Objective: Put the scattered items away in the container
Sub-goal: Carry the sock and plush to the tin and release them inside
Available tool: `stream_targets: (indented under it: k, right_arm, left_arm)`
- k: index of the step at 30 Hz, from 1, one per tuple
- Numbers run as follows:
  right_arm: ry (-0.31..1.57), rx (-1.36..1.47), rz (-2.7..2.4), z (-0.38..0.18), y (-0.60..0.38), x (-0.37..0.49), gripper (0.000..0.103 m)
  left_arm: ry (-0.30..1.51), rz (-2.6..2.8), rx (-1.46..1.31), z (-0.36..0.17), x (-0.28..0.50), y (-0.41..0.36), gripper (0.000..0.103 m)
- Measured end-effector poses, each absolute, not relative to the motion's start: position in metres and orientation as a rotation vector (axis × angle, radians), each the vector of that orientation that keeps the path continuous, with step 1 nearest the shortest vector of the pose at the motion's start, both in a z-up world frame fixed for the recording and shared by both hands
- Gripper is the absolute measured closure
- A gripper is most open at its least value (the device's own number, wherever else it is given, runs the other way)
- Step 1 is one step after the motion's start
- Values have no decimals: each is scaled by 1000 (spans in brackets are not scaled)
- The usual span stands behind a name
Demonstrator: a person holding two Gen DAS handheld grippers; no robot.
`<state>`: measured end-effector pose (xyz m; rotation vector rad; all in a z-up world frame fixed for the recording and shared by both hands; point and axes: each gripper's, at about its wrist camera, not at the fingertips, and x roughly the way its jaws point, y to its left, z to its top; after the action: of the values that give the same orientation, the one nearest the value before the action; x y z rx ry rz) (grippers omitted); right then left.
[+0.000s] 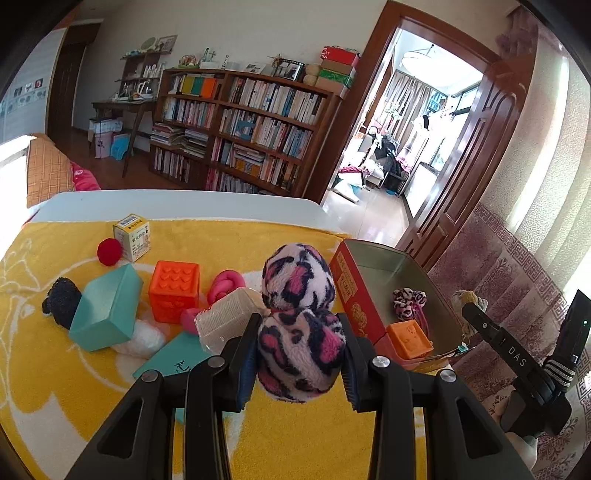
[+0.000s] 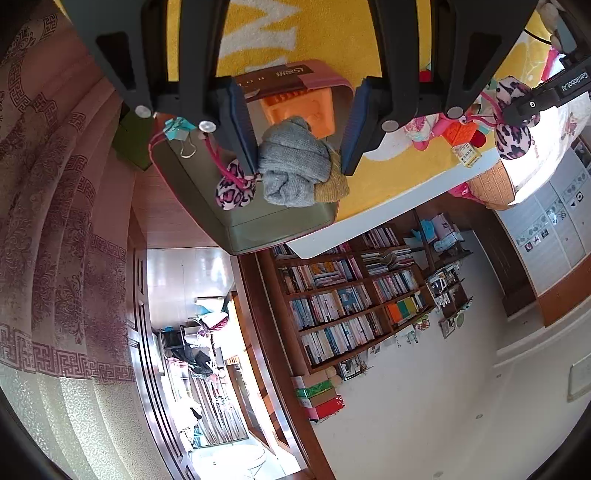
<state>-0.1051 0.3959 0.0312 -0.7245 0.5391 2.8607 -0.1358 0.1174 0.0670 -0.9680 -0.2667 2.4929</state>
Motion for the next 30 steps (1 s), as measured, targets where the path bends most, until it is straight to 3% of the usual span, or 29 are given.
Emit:
stream_targets:
  k: [10,18,21,23,24,30]
  right_arm:
    - [542,-652,2834,44,434,-114,54]
    - [558,-661,2811,32,444,-129,54]
    - [571,-663,2778,23,449,-134,51]
    - [593,-666,2758,17,454,-137,46]
    - [605,-666,2751,15,456,-137,44]
    - [605,-638,2716,12,465,-135,34]
  left_arm:
    - [-219,2388,-875,102,-159,208,63]
    - [-166,2311,-900,95,-190,269,63]
    - [-160,2279,-927,86,-201,283,54]
    - [-199,2264,-948,81,-206,283,16]
    - [-234,2278,-938,79,-207,279,12]
    - [-299,2311,-945,69,-216,264,10]
